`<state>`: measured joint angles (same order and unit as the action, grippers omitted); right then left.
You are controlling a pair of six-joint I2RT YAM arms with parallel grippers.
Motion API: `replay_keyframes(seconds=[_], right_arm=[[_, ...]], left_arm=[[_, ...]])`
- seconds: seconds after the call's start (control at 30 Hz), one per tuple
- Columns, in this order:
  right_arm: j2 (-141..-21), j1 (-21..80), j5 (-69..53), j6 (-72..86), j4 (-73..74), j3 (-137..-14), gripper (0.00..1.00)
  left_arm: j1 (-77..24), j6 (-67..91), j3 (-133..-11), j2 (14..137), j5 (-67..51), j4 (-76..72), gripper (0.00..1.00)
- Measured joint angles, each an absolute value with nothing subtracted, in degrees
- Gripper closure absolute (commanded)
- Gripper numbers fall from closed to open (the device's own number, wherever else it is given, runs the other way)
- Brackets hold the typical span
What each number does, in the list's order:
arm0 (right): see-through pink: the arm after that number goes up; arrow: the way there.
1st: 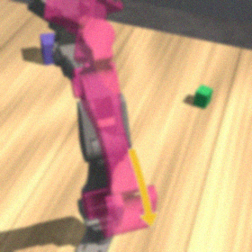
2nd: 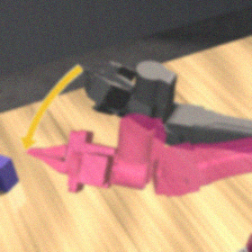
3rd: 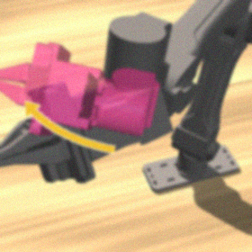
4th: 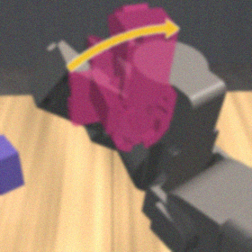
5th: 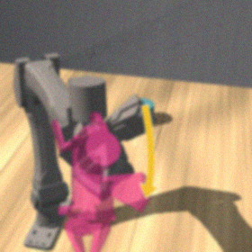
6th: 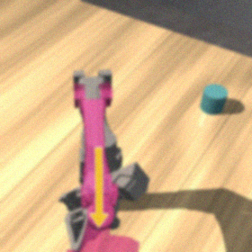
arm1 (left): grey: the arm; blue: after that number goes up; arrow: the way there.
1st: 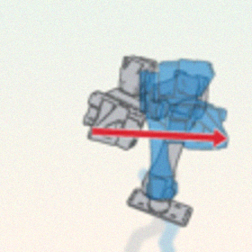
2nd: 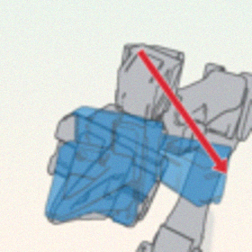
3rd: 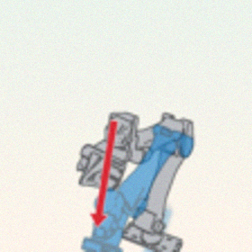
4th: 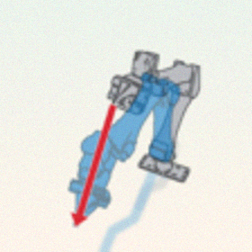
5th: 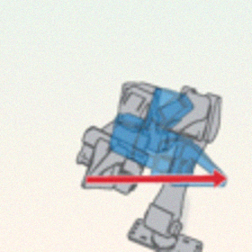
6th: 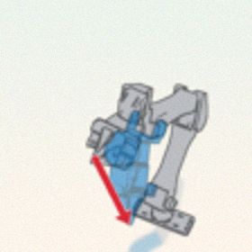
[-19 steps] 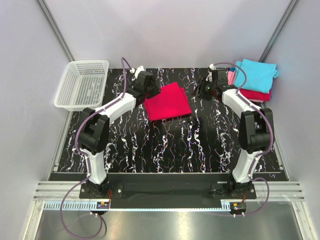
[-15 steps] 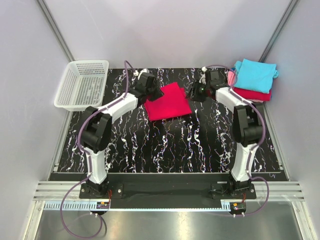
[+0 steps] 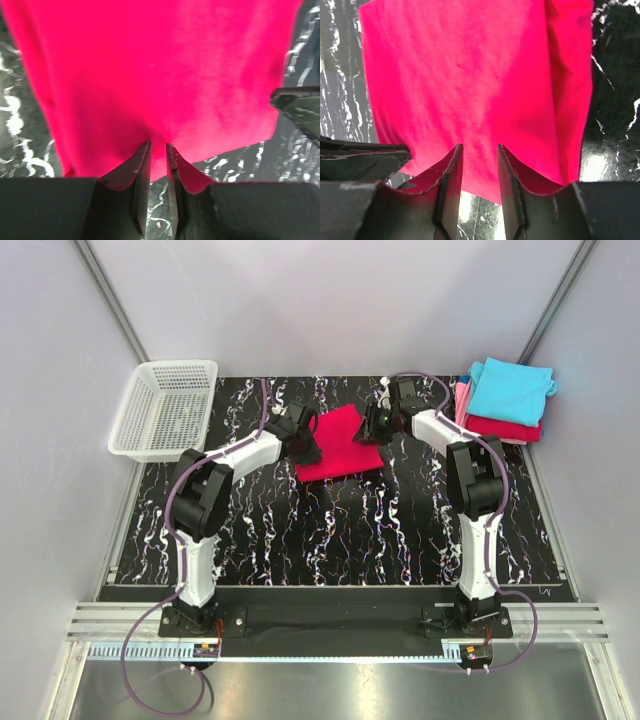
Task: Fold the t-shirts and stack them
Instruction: Fold the tshirt
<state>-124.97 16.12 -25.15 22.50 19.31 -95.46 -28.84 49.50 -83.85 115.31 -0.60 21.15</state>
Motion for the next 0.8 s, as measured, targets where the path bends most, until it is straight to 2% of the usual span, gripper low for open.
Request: replay_keyframes(seconds=[0.2,0.4,0.8], right_arm=[[-125.8,16.3,-23.7,23.3,19.1,-92.2,0.64],[-123.0,17.0,-22.8,26.8,13.0,-83.6,0.66],[-102.0,23.3,-12.4,37.1,10.5,-56.5,0.66]], left_arm=[[-28.9,48.0,-83.0,115.2,2.0,23.2,0.76],[-29.3,46.7,-76.5,112.8,3.6,23.2,0.76],[-32.4,46.2,-60.3,100.5,6.9,21.6,0.76]])
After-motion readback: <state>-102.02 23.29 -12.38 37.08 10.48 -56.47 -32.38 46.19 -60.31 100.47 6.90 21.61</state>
